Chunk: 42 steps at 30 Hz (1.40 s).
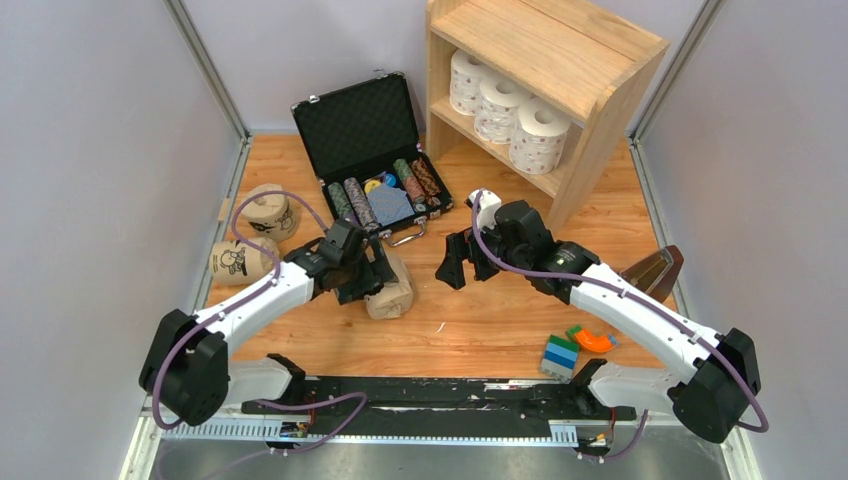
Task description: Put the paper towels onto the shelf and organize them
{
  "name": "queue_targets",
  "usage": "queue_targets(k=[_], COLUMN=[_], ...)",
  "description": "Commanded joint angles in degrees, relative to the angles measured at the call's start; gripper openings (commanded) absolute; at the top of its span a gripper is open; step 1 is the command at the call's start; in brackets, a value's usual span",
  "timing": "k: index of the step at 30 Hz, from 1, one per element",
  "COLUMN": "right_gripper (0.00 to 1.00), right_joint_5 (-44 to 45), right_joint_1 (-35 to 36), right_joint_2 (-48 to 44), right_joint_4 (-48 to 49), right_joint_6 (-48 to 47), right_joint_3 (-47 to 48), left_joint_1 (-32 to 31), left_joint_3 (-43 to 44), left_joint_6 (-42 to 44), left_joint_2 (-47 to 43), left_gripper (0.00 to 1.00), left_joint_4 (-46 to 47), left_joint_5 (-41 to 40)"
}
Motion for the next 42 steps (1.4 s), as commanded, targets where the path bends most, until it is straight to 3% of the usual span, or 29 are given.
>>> queue_targets(k=[1, 5, 12, 21, 26, 35, 41, 42], right_gripper=[0.98, 0.98, 0.98, 0.99, 0.99, 0.99, 0.98, 0.98], right_joint_5=[-0.71, -0.4, 1.76, 3.23, 2.31, -0.36, -3.06, -3.73], right_joint_1=[-0.22, -0.22, -0.3, -0.81, -1.18, -2.27, -2.31, -2.31], right_joint_2=[-0.35, -0.82, -1.78, -2.84, -1.43, 3.71, 8.79, 9.78], right_joint_4=[1.28, 1.23, -0.27, -3.28, -3.59, -1.95, 0.26, 0.53], right_joint_6=[-0.28, -0.11, -0.35, 0.02, 1.18, 4.13, 4.82, 4.78], right_joint_3=[0.33, 0.68, 3.09, 7.71, 8.28, 6.56, 7.41, 7.92], left_joint_1=[-0.67, -1.47, -1.92, -2.0, -2.11, -2.11, -2.06, -2.13], left_joint_3=[-0.65, 0.75, -1.09, -3.21, -4.18, -8.22, -6.21, -5.47], left_joint_6=[2.36, 5.79, 17.52, 33.64, 36.03, 32.13, 25.65, 23.63], left_joint_2=[5.09, 4.17, -4.87, -12.9, -13.86, -12.77, -16.36, -16.98], left_gripper=[0.96, 0.87, 0.56, 0.5, 0.48, 0.59, 0.84, 0.95], left_joint_4=[0.31, 0.04, 7.0, 16.82, 19.88, 16.52, 8.46, 5.6], left_joint_5=[-2.07, -2.67, -3.21, 0.46, 5.4, 7.94, 0.71, -1.99])
